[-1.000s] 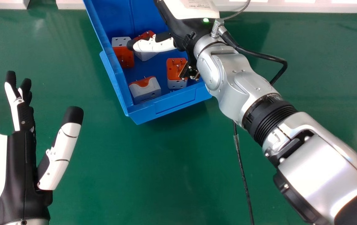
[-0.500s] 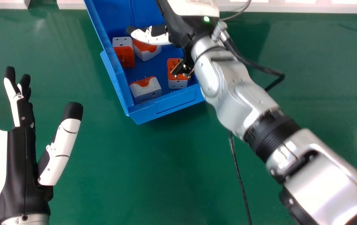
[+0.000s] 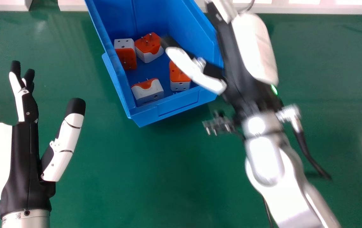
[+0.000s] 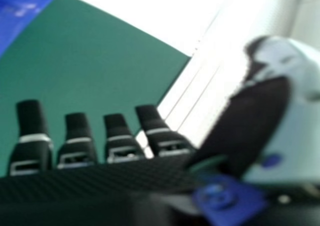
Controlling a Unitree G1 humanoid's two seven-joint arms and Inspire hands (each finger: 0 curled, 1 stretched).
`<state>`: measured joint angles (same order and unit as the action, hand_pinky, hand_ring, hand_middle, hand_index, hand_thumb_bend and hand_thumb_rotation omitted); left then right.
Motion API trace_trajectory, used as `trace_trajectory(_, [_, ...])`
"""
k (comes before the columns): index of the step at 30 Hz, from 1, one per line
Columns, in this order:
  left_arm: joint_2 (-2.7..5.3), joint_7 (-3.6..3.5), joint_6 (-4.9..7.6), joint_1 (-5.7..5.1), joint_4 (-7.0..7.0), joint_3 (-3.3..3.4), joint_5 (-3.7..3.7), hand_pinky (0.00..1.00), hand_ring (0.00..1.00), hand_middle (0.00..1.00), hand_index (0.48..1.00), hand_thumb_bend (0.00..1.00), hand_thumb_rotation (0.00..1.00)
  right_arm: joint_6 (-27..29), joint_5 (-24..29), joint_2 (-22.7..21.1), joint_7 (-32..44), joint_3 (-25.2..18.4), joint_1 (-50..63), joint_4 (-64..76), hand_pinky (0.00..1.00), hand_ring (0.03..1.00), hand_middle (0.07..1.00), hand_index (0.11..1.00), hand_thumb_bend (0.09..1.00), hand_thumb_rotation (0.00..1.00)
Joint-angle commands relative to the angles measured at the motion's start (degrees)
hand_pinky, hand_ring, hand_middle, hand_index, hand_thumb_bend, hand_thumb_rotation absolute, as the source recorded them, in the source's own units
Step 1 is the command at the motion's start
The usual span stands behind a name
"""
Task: Pick all objects and put in blue box
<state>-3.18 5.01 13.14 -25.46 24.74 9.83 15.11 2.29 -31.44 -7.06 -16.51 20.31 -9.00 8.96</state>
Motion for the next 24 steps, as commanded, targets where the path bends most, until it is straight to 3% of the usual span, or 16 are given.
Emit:
trace_trajectory(1, [-0.47,0.37,0.72,0.36,-0.05,0.12,0.05,1.0,1.0,1.0,1.0,0.61,0.84,3.7,1.8,-0.8,0.0,-2.0,5.1,6.1,0.76,0.911,0.934,0.901,0.222,0.74])
trace_trajectory(3, [-0.82,0.58,1.46,0.63,-0.83,0.2,0.4,1.0,1.0,1.0,1.0,0.59,0.84,5.2,2.1,-1.5,-0.3,-3.4,11.1,10.0,0.77,0.912,0.931,0.906,0.218,0.75])
trace_trajectory(5, [-0.98,0.77,2.02,0.95,-1.59,0.19,0.46,1.0,1.0,1.0,1.0,0.59,0.84,6.9,2.1,-1.4,-1.9,-5.2,16.8,12.5,0.77,0.902,0.918,0.899,0.255,0.84])
trace_trajectory(7, [-1.26,1.12,2.68,1.32,-2.37,0.16,1.02,1.0,1.0,1.0,1.0,0.58,0.85,8.5,2.6,-1.2,-2.9,-7.1,21.4,13.9,0.81,0.912,0.921,0.903,0.291,0.94])
trace_trajectory(9, [-1.51,1.37,3.41,1.69,-3.18,0.09,1.36,1.0,1.0,1.0,1.0,0.57,0.85,10.2,4.1,-1.0,-3.2,-9.1,24.5,14.1,0.85,0.931,0.936,0.919,0.318,0.99])
trace_trajectory(13, [-2.21,1.81,5.79,2.75,-6.05,0.15,0.96,1.0,1.0,1.0,1.0,0.56,0.84,12.0,6.7,-0.2,-4.0,-13.8,27.1,11.8,0.87,0.95,0.958,0.937,0.369,1.0])
trace_trajectory(15, [-2.51,1.92,6.59,3.26,-7.16,0.15,0.6,1.0,1.0,1.0,1.0,0.57,0.83,13.0,8.6,-0.4,-3.4,-15.8,27.3,9.9,0.89,0.962,0.968,0.947,0.391,1.0])
trace_trajectory(17, [-2.61,2.17,7.21,3.54,-7.89,0.17,0.69,1.0,1.0,1.0,1.0,0.58,0.83,14.1,11.2,-0.7,-2.2,-17.6,27.0,7.8,0.9,0.967,0.98,0.965,0.431,1.0])
trace_trajectory(18, [-2.6,2.06,7.46,3.64,-8.18,0.15,0.37,1.0,1.0,1.0,1.0,0.58,0.84,13.9,12.6,-0.7,-1.4,-18.4,26.8,6.9,0.91,0.976,0.989,0.977,0.442,1.0])
trace_trajectory(24, [-2.71,3.05,9.62,4.33,-10.89,0.19,0.66,1.0,1.0,1.0,1.0,0.59,0.84,8.4,20.0,-0.6,5.4,-21.1,24.6,4.1,0.98,1.0,1.0,1.0,0.455,1.0])
